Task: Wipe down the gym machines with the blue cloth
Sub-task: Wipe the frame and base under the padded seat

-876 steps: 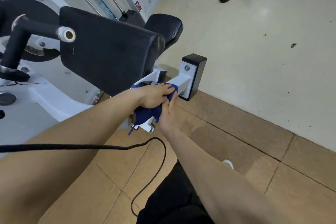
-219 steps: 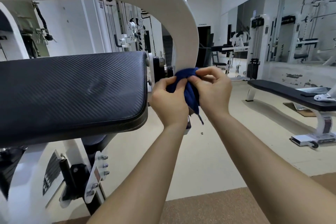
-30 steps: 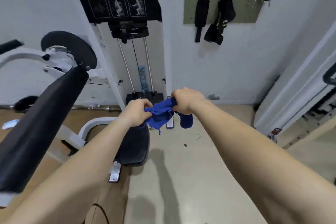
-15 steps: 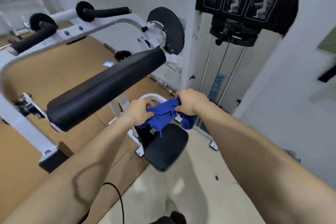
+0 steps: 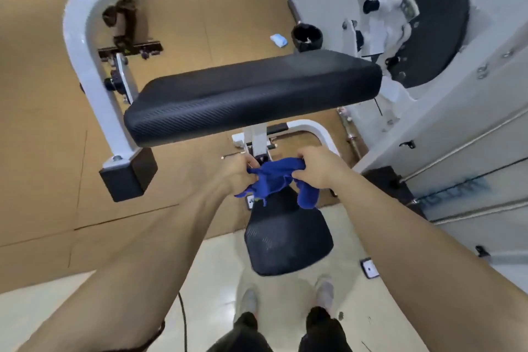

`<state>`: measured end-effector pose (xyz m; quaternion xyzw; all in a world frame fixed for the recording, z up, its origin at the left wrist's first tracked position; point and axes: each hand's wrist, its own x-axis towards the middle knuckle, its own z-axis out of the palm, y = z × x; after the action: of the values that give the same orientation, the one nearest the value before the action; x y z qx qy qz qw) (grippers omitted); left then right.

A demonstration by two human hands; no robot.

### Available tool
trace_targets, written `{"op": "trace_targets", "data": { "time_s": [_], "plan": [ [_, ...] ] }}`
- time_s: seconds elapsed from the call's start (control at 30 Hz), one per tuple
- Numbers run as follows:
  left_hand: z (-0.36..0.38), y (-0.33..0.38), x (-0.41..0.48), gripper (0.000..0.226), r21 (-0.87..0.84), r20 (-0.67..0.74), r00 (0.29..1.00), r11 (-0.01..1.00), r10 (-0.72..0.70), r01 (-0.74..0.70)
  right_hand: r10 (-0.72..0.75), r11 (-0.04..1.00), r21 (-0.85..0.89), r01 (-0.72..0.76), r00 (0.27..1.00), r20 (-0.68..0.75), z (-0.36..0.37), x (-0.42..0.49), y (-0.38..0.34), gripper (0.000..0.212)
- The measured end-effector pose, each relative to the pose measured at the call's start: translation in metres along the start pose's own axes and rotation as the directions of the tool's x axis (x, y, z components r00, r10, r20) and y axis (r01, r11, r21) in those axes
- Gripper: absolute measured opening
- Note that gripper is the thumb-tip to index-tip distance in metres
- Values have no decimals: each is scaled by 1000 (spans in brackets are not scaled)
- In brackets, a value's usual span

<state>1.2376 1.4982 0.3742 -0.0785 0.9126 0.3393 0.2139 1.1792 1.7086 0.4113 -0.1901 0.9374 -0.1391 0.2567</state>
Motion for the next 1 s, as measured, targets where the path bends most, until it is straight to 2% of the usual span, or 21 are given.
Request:
{"op": "trace_targets", "data": {
  "time_s": [0.03, 0.13, 0.23, 0.37, 0.47, 0.53, 0.63, 0.67, 0.77, 0.8, 0.87, 0.9, 0.93, 1.0],
  "plan": [
    [7, -4, 5, 24, -41, -9, 999, 998, -48, 48, -34, 999, 9, 34, 999, 18, 4, 13, 6, 14],
    [25, -7, 21, 10, -100, -89, 980, 981, -176, 167, -107, 993, 64, 103, 992, 65, 16, 54, 28, 17],
    [42, -11, 46, 12, -193, -188, 946, 954, -264, 228, -103, 957, 282, 67, 988, 114, 31, 95, 52, 26],
    [61, -28, 96, 16, -328, -368, 860, 915, -354, 236, -103, 842, 532, 89, 995, -3, 53, 151, 78, 33],
    [72, -42, 137, 19, -440, -504, 773, 885, -385, 154, -55, 788, 603, 129, 989, -140, 72, 196, 89, 31],
    [82, -52, 164, 20, -500, -604, 689, 864, -401, 65, -62, 734, 632, 246, 952, -299, 91, 229, 92, 28],
    [99, -75, 204, 21, -401, -794, 520, 914, -316, -57, -18, 609, 645, 460, 822, -570, 123, 272, 88, 24],
    [105, -82, 216, 19, -366, -828, 488, 926, -277, -95, 13, 572, 648, 503, 784, -620, 133, 284, 86, 25],
    [126, -102, 250, 18, -256, -895, 419, 946, -155, -196, -15, 542, 588, 601, 706, -708, 166, 312, 85, 26],
    [132, -108, 259, 20, -194, -925, 363, 960, -111, -202, -40, 537, 558, 632, 680, -732, 177, 318, 86, 27],
    [144, -122, 274, 21, -59, -979, 200, 991, -34, -123, -82, 529, 497, 687, 625, -777, 195, 330, 91, 31],
    [150, -129, 279, 22, -57, -987, 156, 992, -39, -115, -107, 535, 464, 706, 602, -791, 204, 334, 94, 30],
    [156, -134, 283, 24, -81, -985, 166, 985, -55, -153, -136, 536, 446, 717, 595, -792, 213, 336, 96, 28],
    [173, -140, 289, 31, -126, -959, 280, 956, -49, -264, -191, 502, 462, 731, 615, -765, 227, 338, 102, 25]
  ]
}}
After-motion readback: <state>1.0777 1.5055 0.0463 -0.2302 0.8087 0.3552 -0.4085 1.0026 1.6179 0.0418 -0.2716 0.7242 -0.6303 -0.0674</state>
